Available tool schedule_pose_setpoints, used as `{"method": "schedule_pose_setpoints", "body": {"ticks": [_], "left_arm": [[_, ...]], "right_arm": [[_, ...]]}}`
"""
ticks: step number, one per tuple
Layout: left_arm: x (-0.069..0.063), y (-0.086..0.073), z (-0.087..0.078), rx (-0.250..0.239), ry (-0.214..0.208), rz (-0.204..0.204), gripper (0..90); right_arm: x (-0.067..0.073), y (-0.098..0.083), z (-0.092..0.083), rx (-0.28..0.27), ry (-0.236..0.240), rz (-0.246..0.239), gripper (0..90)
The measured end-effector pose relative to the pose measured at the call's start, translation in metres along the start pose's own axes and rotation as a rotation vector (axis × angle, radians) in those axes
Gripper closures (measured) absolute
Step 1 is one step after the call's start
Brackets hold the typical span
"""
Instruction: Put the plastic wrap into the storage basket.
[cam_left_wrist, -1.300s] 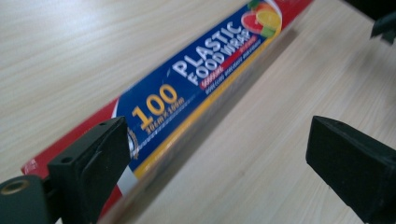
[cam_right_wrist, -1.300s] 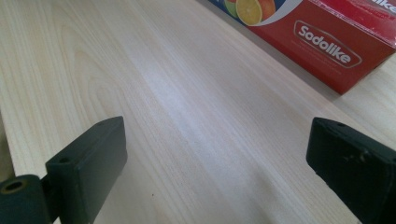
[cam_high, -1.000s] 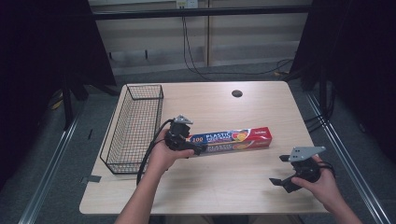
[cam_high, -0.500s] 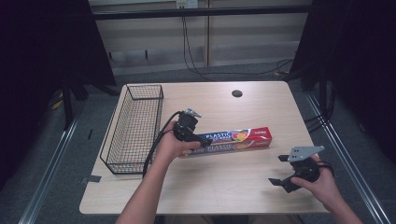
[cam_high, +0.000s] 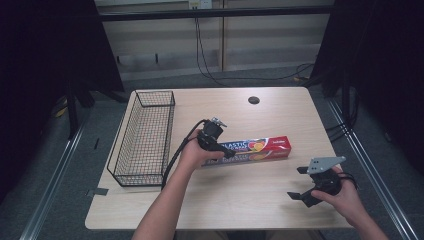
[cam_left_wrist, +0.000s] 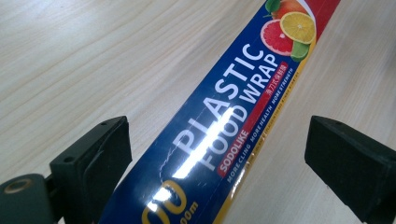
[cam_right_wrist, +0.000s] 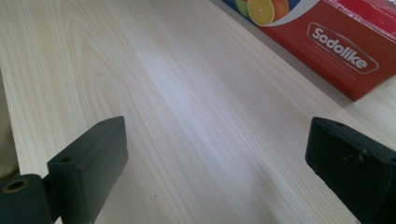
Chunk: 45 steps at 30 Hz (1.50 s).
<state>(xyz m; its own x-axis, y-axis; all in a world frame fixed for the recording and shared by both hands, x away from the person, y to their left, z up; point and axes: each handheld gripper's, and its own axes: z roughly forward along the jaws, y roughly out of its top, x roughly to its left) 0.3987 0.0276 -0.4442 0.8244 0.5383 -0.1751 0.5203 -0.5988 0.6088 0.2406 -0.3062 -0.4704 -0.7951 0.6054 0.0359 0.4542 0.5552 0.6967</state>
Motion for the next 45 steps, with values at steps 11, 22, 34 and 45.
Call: {"method": "schedule_pose_setpoints", "body": {"ticks": [11,22,34,45], "left_arm": [[-0.005,0.008,0.023,0.074,-0.003,0.041,5.1],[-0.005,0.009,0.028,0.111,0.023,0.059,12.7],[-0.019,0.006,0.020,0.218,0.009,0.112,29.0],[-0.023,0.014,0.030,0.173,-0.019,0.143,29.3]], "right_arm": [[-0.002,-0.001,-0.002,-0.013,-0.001,-0.003,5.6],[-0.002,-0.001,-0.004,-0.019,-0.003,0.000,5.6],[-0.001,0.000,-0.004,-0.024,0.000,0.003,5.6],[-0.002,0.001,-0.003,-0.019,0.002,0.000,5.7]]}}
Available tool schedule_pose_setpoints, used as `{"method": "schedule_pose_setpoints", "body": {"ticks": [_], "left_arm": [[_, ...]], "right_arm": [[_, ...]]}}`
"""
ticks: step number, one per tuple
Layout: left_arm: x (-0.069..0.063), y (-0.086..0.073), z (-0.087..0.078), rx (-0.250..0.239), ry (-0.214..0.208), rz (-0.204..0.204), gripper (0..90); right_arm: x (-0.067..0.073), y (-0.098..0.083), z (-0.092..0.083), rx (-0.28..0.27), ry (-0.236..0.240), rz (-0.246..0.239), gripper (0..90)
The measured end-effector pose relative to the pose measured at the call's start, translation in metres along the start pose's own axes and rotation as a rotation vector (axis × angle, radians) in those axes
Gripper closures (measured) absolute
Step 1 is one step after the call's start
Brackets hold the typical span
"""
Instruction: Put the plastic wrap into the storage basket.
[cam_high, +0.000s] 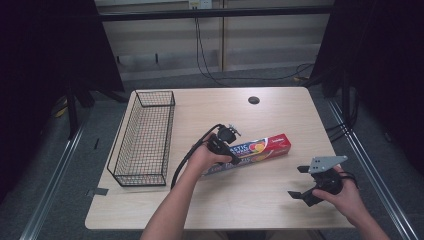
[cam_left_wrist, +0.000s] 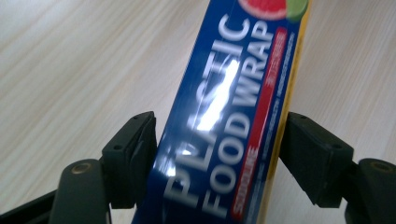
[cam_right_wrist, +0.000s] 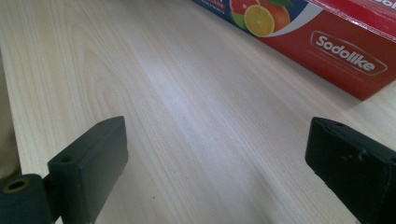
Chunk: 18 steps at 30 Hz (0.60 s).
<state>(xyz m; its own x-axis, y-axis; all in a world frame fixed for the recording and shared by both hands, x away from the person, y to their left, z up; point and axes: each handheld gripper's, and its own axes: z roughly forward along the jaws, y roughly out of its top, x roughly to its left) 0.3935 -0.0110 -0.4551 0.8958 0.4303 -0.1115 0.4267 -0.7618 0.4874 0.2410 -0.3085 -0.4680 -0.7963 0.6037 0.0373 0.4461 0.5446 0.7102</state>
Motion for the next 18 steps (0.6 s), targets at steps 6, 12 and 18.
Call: {"method": "schedule_pose_setpoints", "body": {"ticks": [6,12,18], "left_arm": [[-0.002,0.012,0.007,0.034,-0.005,0.004,29.9],[-0.003,0.014,0.014,0.054,0.003,0.018,30.0],[-0.009,0.018,0.012,0.109,0.008,-0.014,36.6]], "right_arm": [[-0.001,0.000,-0.003,-0.008,-0.003,0.000,5.8],[-0.001,-0.001,-0.003,-0.013,-0.005,0.001,5.9],[-0.001,-0.001,-0.002,-0.009,0.004,-0.002,6.1]]}}
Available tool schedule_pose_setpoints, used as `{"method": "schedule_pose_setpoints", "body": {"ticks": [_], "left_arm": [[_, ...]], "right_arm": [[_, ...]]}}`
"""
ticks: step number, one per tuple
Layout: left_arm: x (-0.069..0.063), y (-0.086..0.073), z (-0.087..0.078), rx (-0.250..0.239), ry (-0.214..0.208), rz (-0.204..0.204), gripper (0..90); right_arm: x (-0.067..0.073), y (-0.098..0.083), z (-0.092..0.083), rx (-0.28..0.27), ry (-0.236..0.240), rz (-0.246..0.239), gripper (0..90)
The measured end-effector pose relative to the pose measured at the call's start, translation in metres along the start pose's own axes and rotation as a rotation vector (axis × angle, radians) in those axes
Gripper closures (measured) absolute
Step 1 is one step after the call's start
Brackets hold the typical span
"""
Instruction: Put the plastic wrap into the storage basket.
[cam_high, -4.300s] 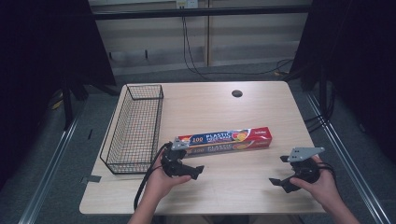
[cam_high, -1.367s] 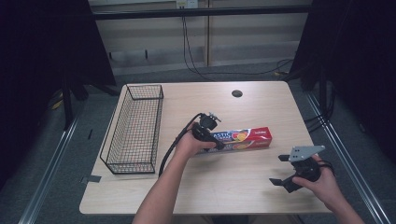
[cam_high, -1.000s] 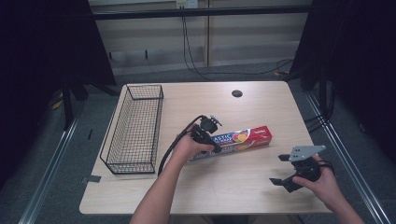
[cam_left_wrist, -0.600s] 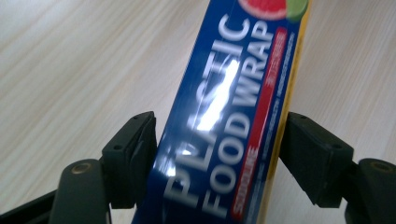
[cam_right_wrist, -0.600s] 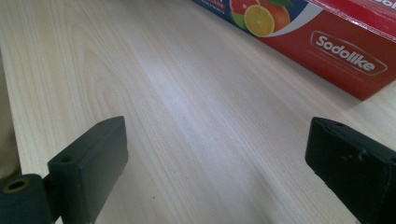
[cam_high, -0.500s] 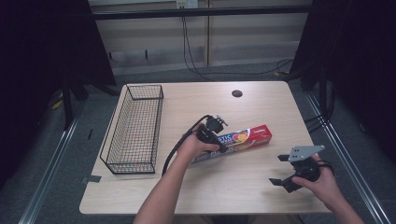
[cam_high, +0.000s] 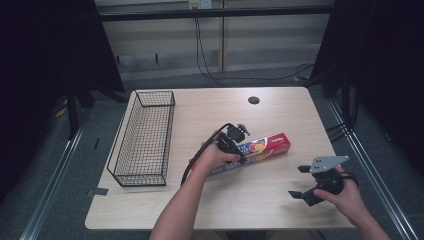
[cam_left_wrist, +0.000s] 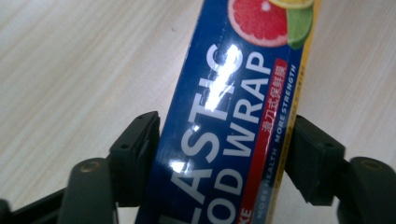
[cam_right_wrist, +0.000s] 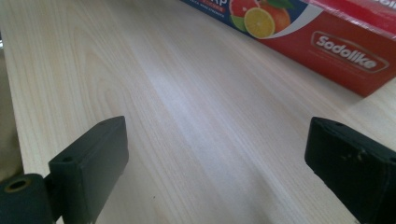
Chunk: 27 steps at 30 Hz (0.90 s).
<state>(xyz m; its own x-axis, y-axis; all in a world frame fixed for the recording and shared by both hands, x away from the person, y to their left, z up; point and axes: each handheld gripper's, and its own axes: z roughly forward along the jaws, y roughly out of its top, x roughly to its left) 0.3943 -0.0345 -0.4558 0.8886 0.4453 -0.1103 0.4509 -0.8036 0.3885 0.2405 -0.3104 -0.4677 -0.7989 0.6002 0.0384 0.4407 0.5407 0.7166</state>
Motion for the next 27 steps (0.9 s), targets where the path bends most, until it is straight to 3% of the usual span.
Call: {"method": "schedule_pose_setpoints", "body": {"ticks": [1,2,4,9,13,18,27], "left_arm": [[-0.003,0.000,-0.001,0.019,0.000,-0.038,37.6],[-0.004,0.000,-0.001,0.028,0.003,-0.049,38.3],[-0.005,0.001,-0.002,0.034,0.006,-0.044,39.7],[-0.006,-0.001,-0.006,0.050,0.026,-0.082,41.4],[-0.003,-0.001,-0.013,0.034,0.019,-0.117,42.6],[0.002,-0.002,-0.024,0.032,0.042,-0.195,43.1],[0.008,-0.006,-0.038,0.023,0.063,-0.250,43.5]], "right_arm": [[0.001,0.000,0.001,0.001,-0.001,0.000,6.1],[0.001,0.000,0.000,0.001,-0.004,0.002,6.1],[0.001,0.001,0.000,-0.001,-0.001,-0.001,6.1],[0.001,0.002,-0.002,-0.013,-0.006,0.000,6.1],[0.001,0.001,-0.002,-0.016,-0.008,0.000,6.1],[0.000,0.002,-0.002,-0.019,-0.008,0.002,6.0],[0.000,0.003,-0.003,-0.024,-0.006,0.000,6.0]]}}
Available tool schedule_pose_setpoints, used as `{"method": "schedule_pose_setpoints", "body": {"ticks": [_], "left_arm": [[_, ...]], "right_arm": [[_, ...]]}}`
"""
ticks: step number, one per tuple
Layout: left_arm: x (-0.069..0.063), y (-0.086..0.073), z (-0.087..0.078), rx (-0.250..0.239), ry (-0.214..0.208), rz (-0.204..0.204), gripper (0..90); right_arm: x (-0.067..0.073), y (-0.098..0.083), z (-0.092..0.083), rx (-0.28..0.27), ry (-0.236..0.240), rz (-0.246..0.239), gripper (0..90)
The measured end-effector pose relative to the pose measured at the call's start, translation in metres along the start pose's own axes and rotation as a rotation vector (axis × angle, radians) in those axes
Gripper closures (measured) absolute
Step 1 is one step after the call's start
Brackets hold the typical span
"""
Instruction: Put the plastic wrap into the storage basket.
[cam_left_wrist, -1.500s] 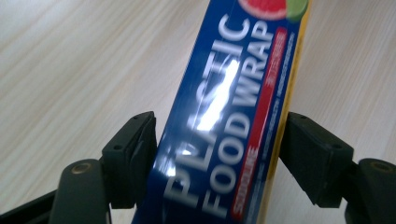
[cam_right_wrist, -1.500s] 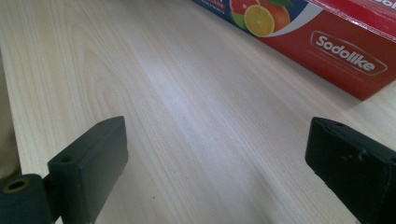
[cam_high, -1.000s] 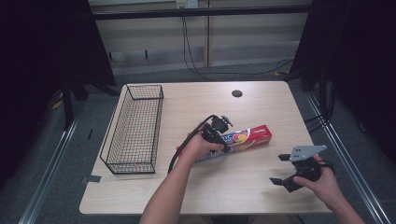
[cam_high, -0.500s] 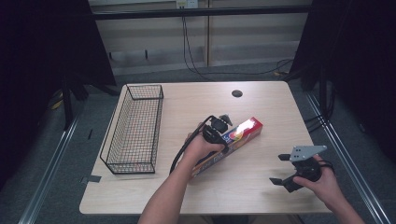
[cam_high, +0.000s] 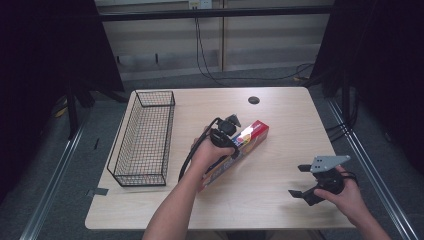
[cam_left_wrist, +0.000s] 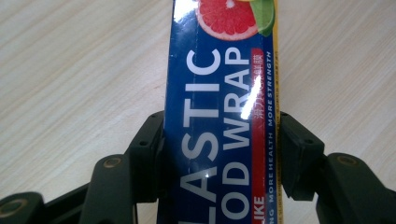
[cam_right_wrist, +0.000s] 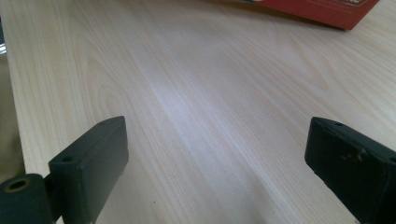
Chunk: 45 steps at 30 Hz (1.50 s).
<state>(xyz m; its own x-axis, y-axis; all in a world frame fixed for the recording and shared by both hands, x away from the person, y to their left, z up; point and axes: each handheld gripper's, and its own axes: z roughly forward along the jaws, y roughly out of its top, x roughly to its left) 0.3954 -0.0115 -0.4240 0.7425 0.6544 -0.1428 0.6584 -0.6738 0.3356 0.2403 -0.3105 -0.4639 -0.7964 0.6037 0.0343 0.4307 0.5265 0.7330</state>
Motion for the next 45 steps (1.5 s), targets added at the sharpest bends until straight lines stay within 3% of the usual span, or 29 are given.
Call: {"method": "schedule_pose_setpoints", "body": {"ticks": [9,10,19,28,29,31,32,42,43,44,45], "left_arm": [[0.009,-0.002,-0.015,0.017,0.010,-0.055,43.8],[0.010,-0.002,-0.016,0.000,0.019,-0.065,43.8],[0.016,-0.001,-0.033,-0.002,0.033,-0.116,44.1],[0.023,-0.002,-0.048,-0.019,0.042,-0.145,44.1],[0.025,-0.002,-0.050,-0.002,0.044,-0.140,44.1],[0.026,-0.003,-0.053,-0.012,0.047,-0.161,44.1],[0.028,-0.004,-0.055,-0.015,0.046,-0.150,44.1],[0.036,-0.008,-0.070,-0.039,0.060,-0.201,44.0],[0.037,-0.008,-0.072,-0.030,0.062,-0.192,44.0],[0.038,-0.009,-0.074,-0.046,0.062,-0.224,44.0],[0.038,-0.009,-0.074,-0.046,0.062,-0.224,44.1]], "right_arm": [[-0.001,0.000,-0.001,0.000,-0.005,0.008,5.7],[-0.001,0.000,-0.001,0.000,-0.004,0.007,5.8],[-0.001,0.000,0.000,-0.002,-0.001,0.003,5.6],[-0.001,0.000,0.000,-0.004,0.001,0.005,5.6],[-0.001,0.000,0.000,-0.004,0.001,0.005,5.6],[-0.001,0.000,0.000,-0.002,0.001,0.005,5.5],[-0.001,0.000,0.000,-0.003,0.001,0.002,5.5],[-0.001,0.001,0.000,-0.003,-0.001,0.003,5.5],[-0.001,0.001,0.000,-0.003,0.000,0.003,5.5],[-0.001,0.000,0.000,0.001,-0.002,0.002,5.5],[-0.001,0.000,0.000,0.001,-0.002,0.002,5.5]]}}
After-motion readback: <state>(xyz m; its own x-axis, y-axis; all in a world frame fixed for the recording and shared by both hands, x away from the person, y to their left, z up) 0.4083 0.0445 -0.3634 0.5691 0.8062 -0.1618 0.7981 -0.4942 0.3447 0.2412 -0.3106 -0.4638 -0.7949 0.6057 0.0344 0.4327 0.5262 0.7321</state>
